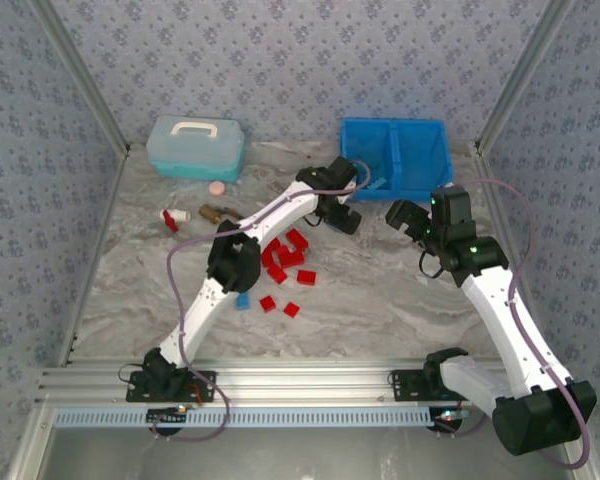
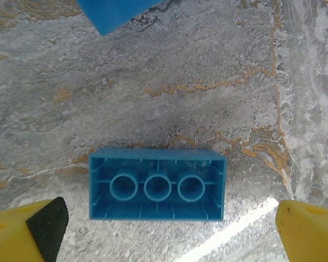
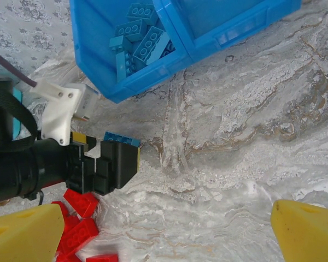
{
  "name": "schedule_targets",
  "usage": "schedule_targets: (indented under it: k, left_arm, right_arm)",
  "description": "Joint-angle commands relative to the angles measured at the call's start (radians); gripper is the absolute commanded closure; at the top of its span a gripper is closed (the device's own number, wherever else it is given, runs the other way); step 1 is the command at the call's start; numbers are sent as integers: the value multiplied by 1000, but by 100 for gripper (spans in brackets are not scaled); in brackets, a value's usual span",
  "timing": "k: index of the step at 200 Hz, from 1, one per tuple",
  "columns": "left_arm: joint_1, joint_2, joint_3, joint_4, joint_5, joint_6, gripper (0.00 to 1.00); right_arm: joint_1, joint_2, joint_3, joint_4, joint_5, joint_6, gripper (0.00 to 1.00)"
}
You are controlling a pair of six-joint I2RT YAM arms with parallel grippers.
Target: Sort the legos into containers by color
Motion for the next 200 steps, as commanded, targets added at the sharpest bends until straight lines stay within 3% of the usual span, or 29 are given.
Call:
schedule_targets:
  k: [1, 46, 91, 122, 165, 200]
  left_arm:
    - [4, 27, 39, 15, 14, 6, 1]
    - [4, 56, 35, 16, -31, 26, 5]
    - [4, 65, 35, 30, -5, 22, 32]
    - [3, 51, 35, 27, -2, 20, 44]
    - [-31, -63, 25, 44, -28, 50, 44]
    - [-51, -164, -13, 197, -96, 132, 43]
  right_arm:
    - [-2, -4, 10, -12, 5, 10, 0]
    - [-3, 0, 10, -8, 5, 10, 0]
    - [-2, 1, 13, -12, 0, 13, 0]
    - [-2, 1, 16, -13, 1, 13, 0]
    - [-1, -1, 16, -11, 2, 16, 0]
    - [-1, 0, 18, -9, 2, 15, 0]
